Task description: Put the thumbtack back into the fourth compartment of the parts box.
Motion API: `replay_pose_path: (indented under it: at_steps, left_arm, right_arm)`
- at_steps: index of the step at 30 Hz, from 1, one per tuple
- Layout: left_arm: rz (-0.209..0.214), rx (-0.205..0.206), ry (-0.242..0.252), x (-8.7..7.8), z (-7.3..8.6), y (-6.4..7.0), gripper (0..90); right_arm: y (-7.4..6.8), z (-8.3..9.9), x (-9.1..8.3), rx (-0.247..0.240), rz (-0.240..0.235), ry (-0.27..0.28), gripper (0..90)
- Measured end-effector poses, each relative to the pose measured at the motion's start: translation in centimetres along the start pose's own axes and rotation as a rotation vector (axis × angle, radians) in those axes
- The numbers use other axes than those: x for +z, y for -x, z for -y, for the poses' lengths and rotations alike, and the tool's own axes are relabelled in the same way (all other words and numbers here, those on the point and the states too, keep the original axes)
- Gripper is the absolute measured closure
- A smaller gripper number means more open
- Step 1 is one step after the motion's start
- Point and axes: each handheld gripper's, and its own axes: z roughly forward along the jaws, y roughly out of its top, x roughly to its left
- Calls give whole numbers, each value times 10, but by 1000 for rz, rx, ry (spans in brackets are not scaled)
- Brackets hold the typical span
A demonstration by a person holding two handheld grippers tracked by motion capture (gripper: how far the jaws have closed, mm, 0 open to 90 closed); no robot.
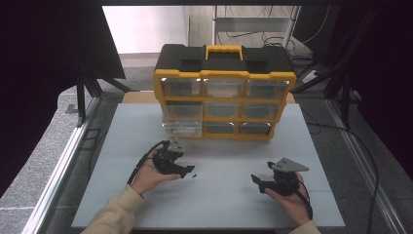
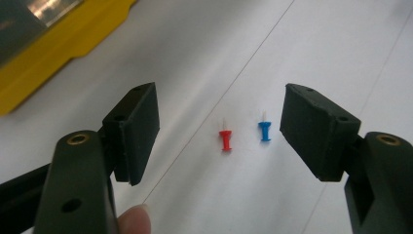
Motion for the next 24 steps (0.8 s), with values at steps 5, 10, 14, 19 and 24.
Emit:
replay_pose_path:
  at_steps: [5,10,14,19,24]
  left_arm:
    - [4,-5,-21,7,2,-1,311]
    - [-4,2,-39,13,3,-1,310]
    - [-6,-1,-52,17,4,-3,310]
    - [-9,-1,-67,22,4,-4,310]
    - [-8,0,-79,25,5,-5,311]
  right_arm:
    - [0,0,0,1,1,0,199]
    - [0,0,0,0,1,0,199]
    - [0,0,0,0,1,-1,199]
    - [0,0,0,0,2,-2,198]
    - [0,0,0,-7,5,-5,198]
